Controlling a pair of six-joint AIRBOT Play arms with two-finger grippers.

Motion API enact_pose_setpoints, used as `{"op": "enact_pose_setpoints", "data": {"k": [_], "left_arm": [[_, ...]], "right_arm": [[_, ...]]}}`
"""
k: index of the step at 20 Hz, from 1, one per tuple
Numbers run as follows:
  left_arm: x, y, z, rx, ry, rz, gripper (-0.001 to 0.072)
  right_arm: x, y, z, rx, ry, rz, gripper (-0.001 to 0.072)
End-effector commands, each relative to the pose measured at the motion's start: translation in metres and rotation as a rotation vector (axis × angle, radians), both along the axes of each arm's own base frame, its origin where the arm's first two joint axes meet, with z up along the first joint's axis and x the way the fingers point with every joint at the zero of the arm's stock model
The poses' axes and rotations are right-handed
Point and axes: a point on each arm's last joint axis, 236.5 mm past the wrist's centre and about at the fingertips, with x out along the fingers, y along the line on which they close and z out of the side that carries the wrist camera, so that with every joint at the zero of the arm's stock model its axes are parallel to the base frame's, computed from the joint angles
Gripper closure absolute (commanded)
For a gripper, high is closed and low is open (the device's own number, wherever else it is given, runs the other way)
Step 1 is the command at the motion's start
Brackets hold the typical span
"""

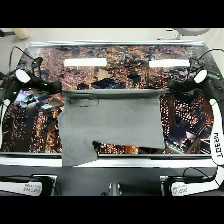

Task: Fold the shirts.

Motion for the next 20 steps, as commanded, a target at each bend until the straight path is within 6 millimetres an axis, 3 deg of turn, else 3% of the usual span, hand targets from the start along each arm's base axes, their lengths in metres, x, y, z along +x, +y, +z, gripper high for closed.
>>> {"op": "enact_pose_setpoints", "data": {"k": [1, 3, 5, 7, 9, 11, 14, 15, 16, 17, 20], "left_arm": [[0.056, 0.004, -0.002, -0.02, -0.159, 0.064, 0.0681], [0.073, 0.009, 0.013, -0.009, -0.223, 0.068, 0.0681], [0.069, 0.016, 0.029, 0.028, -0.211, -0.001, 0.068], [0.027, 0.013, 0.015, 0.013, -0.02, -0.074, 0.068], [-0.033, 0.013, -0.02, 0.025, 0.242, -0.14, 0.0681], [-0.083, 0.011, -0.053, 0.019, 0.443, -0.157, 0.068], [-0.118, 0.007, -0.084, -0.015, 0.573, -0.125, 0.0679], [-0.122, 0.004, -0.088, -0.033, 0.587, -0.112, 0.0623], [-0.124, 0.0, -0.084, -0.051, 0.593, -0.117, 0.0389], [-0.125, 0.002, -0.076, -0.051, 0.594, -0.12, 0.0178], [-0.128, 0.018, -0.037, -0.05, 0.524, -0.104, 0.0178]], "right_arm": [[0.057, -0.003, 0.014, 0.069, -0.24, -0.12, 0.0696], [0.062, -0.001, 0.018, 0.098, -0.266, -0.137, 0.0696], [0.052, 0.006, 0.016, 0.075, -0.213, -0.069, 0.0694], [0.016, 0.023, 0.0, 0.075, -0.047, 0.047, 0.0694], [-0.044, 0.036, -0.032, 0.092, 0.23, 0.141, 0.0695], [-0.085, 0.035, -0.059, 0.088, 0.413, 0.176, 0.0695], [-0.098, 0.042, -0.081, 0.128, 0.48, 0.166, 0.0694], [-0.096, 0.047, -0.084, 0.151, 0.476, 0.162, 0.0685], [-0.092, 0.049, -0.082, 0.17, 0.462, 0.148, 0.0504], [-0.094, 0.048, -0.074, 0.181, 0.47, 0.145, 0.0272], [-0.122, 0.028, -0.036, 0.183, 0.531, 0.142, 0.0249]]}}
